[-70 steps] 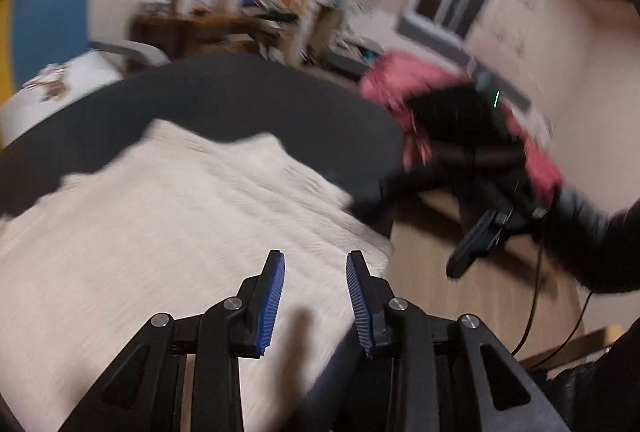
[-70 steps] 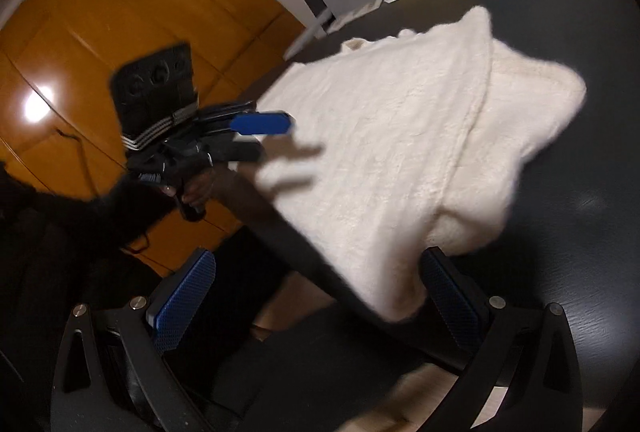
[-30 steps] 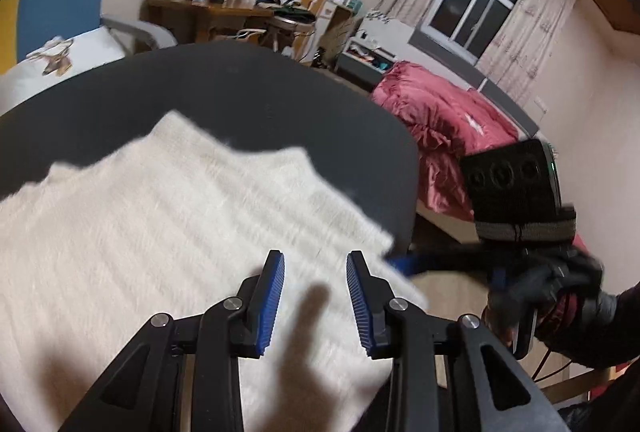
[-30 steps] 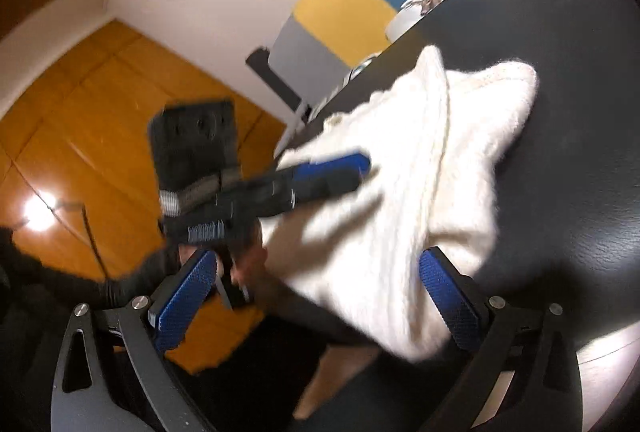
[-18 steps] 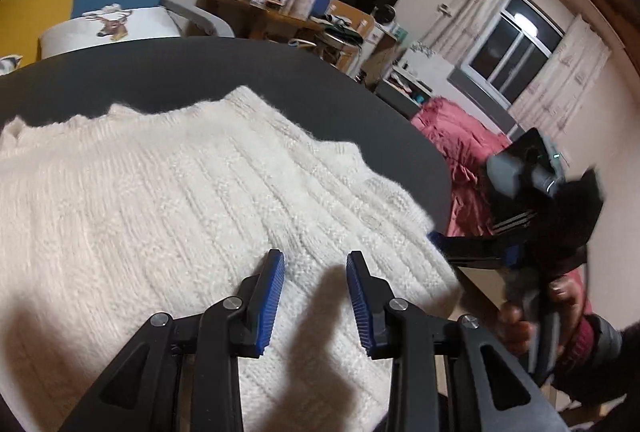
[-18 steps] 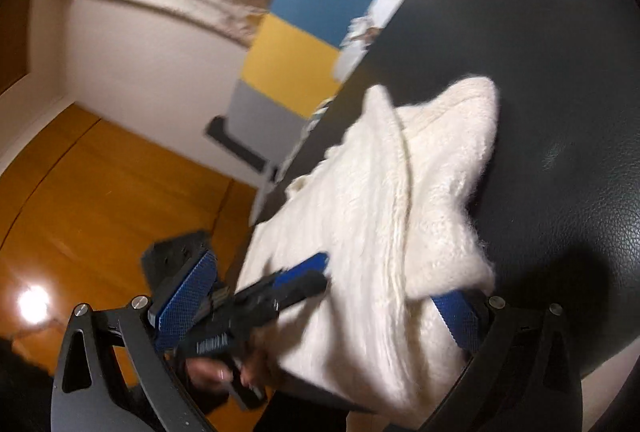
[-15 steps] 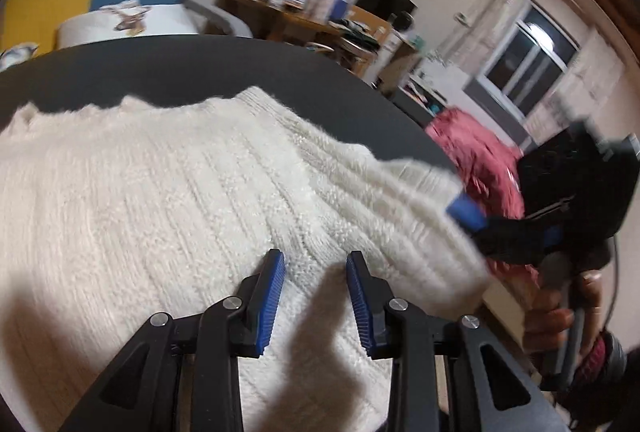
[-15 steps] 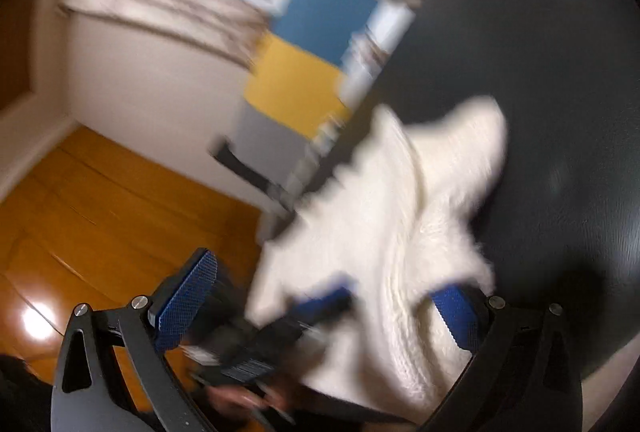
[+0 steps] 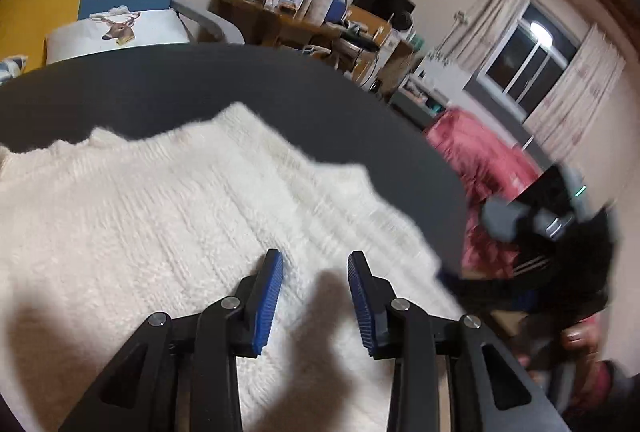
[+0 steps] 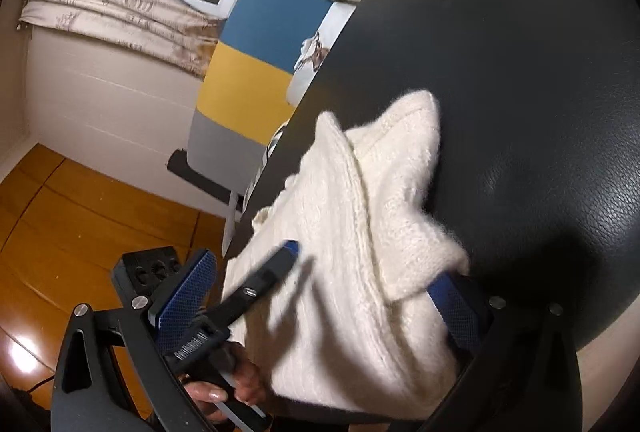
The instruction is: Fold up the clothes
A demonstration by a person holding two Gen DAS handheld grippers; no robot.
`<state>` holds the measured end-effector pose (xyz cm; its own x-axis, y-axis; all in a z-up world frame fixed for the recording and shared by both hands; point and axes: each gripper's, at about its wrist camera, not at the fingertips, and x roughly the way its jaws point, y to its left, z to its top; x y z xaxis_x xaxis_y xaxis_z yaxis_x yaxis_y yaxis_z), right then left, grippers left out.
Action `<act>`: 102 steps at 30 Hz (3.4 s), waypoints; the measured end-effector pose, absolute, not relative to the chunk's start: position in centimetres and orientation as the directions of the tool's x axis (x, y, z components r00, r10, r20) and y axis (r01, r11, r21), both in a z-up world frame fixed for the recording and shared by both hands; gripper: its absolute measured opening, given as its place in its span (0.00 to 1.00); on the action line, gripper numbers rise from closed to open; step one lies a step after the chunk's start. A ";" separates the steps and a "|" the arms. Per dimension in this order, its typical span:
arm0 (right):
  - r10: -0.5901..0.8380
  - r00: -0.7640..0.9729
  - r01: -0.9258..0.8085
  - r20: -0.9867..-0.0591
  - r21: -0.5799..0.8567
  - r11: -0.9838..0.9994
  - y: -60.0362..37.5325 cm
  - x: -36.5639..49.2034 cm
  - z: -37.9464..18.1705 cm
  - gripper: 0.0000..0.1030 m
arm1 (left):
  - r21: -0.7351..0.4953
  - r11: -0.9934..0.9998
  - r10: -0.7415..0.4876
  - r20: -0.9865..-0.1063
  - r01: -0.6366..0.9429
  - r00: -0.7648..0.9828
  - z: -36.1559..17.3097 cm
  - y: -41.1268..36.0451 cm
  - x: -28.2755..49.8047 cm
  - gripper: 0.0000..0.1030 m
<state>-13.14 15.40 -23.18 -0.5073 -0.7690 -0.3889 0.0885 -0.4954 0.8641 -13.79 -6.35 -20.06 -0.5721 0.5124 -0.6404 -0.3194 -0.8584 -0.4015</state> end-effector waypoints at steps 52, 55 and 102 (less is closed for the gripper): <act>-0.828 -0.073 0.557 -0.556 0.666 -0.496 13.4 -5.7 -20.6 1.00 | -0.479 -0.540 0.712 -0.698 -0.692 -0.071 -17.5 -2.1 -29.3 0.40; -0.837 -0.082 0.540 -0.542 0.682 -0.494 14.1 -5.0 -21.2 1.00 | -0.482 -0.500 0.679 -0.734 -0.719 0.019 -18.8 -0.6 -30.1 0.40; -0.683 -0.307 0.537 -0.663 0.472 -0.699 8.4 -7.9 -21.7 0.99 | -0.333 -0.713 0.561 -0.799 -0.617 -0.217 -20.9 0.2 -28.3 0.05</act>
<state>-7.87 8.38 -21.66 -0.3067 -0.6827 -0.6632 0.5366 -0.6995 0.4720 -28.30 0.16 -20.88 -0.2169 0.5606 -0.7991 -0.6173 -0.7129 -0.3326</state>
